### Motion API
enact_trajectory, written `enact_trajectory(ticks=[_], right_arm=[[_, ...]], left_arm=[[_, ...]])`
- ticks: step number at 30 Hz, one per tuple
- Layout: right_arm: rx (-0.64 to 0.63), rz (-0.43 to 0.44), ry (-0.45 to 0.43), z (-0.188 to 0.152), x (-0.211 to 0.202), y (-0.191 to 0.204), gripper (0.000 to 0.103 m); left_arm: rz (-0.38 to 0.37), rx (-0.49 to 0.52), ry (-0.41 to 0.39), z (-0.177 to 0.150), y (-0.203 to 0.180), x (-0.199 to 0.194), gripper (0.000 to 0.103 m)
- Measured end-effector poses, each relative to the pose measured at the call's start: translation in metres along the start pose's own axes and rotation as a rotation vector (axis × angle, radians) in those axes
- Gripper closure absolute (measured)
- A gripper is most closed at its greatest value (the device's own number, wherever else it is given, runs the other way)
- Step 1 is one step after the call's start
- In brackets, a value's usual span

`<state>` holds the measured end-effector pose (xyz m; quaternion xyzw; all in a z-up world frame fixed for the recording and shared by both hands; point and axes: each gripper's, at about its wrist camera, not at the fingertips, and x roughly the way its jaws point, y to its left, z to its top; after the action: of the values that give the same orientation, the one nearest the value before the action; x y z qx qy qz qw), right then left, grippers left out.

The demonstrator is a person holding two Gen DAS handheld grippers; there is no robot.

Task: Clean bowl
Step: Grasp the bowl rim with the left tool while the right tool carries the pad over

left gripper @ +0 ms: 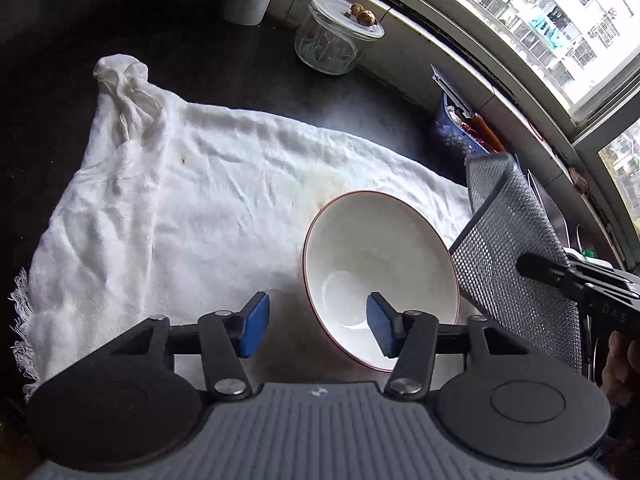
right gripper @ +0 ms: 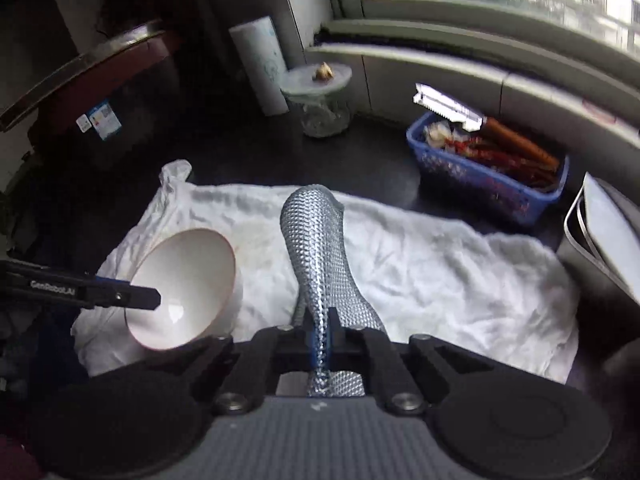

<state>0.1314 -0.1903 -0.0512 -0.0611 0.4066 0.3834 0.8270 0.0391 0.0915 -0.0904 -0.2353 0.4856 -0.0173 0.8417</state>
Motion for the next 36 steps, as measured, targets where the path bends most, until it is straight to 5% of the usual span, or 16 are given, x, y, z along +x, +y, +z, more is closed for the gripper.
enact_trajectory(ticks=[7,11,24,28,36], right_arm=[[-0.193,-0.088,-0.228,0.015,-0.023,0.032,0.099],[-0.295,-0.06,-0.305,0.025,-0.016,0.054,0.099],[-0.591,0.029,-0.033,-0.004,0.068,0.106,0.097],[-0.595,0.057,0.066,-0.007,0.078,0.106,0.093],[-0.573,0.028,0.229,-0.003,0.099,0.102,0.093]], left_arm=[[-0.004,0.001,0.007,-0.004,0.001,0.005,0.078],[-0.007,-0.002,0.011,-0.004,-0.001,0.007,0.079],[-0.017,0.002,0.034,-0.005,-0.002,0.002,0.079],[-0.021,0.007,0.035,-0.001,-0.004,0.0,0.079],[0.078,0.197,-0.009,-0.004,-0.033,-0.002,0.079]])
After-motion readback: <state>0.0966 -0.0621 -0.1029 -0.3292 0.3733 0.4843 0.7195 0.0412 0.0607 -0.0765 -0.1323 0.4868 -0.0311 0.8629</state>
